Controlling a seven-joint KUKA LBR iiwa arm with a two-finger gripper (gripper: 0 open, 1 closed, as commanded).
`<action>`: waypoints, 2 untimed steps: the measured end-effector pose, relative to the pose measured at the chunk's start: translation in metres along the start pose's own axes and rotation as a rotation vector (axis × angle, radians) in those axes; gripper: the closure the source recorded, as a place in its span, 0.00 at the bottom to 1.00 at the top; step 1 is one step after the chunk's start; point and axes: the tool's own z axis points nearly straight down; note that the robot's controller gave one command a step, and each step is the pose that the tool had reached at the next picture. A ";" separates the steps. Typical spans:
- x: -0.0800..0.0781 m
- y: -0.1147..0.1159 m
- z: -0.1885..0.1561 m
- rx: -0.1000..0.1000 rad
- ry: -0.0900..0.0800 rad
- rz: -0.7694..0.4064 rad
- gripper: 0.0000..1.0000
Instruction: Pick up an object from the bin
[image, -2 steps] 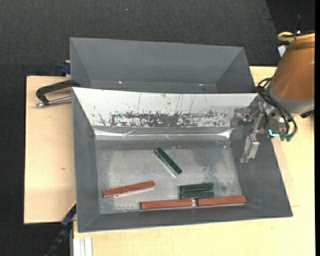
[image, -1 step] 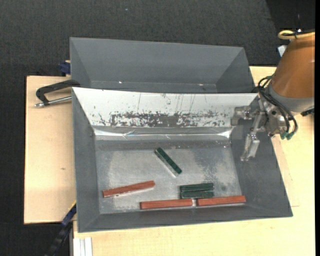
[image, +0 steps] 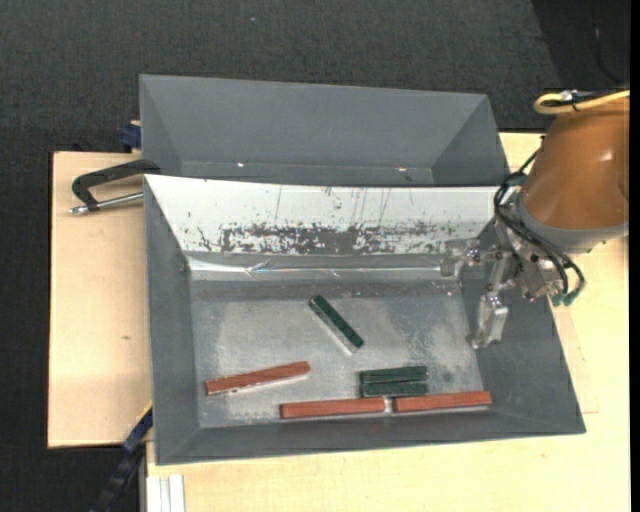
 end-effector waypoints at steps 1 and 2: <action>0.009 0.026 0.045 -0.005 0.005 -0.125 0.00; 0.006 0.036 0.076 -0.007 0.010 -0.042 0.00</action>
Offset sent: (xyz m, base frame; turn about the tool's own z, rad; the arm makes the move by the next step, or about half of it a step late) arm 0.0000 0.0000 0.0000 0.0000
